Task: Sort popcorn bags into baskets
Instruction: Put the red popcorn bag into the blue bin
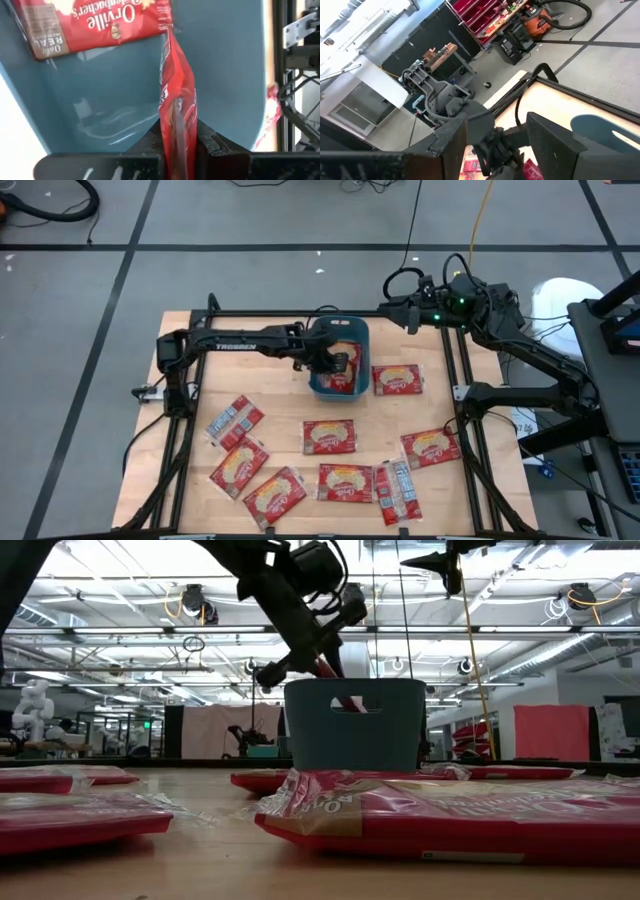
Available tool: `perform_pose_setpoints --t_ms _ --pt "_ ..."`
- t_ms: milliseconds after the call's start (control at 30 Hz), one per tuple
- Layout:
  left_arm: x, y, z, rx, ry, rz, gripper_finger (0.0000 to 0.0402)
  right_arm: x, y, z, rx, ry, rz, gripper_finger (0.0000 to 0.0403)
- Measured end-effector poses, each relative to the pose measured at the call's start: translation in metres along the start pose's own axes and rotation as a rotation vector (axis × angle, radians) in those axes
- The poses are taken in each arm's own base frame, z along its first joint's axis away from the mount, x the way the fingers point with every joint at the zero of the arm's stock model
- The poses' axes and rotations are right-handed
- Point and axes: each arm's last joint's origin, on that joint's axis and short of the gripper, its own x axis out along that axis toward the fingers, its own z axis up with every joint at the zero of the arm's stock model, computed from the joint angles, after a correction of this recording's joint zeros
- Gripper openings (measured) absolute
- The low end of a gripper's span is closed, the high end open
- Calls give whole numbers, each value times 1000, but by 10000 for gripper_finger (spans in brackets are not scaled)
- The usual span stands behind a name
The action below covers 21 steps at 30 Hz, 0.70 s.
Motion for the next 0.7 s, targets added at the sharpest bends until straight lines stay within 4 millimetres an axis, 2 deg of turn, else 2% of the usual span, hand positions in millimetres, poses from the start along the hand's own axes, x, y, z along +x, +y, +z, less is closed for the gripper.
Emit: perform_pose_setpoints --t_ms 300,700 --pt "10 -1 -1 -34 12 -23 33 0 0 -1 -20 13 15 198" --pt "10 1 -2 -46 15 0 42 0 0 -1 -51 16 15 198"
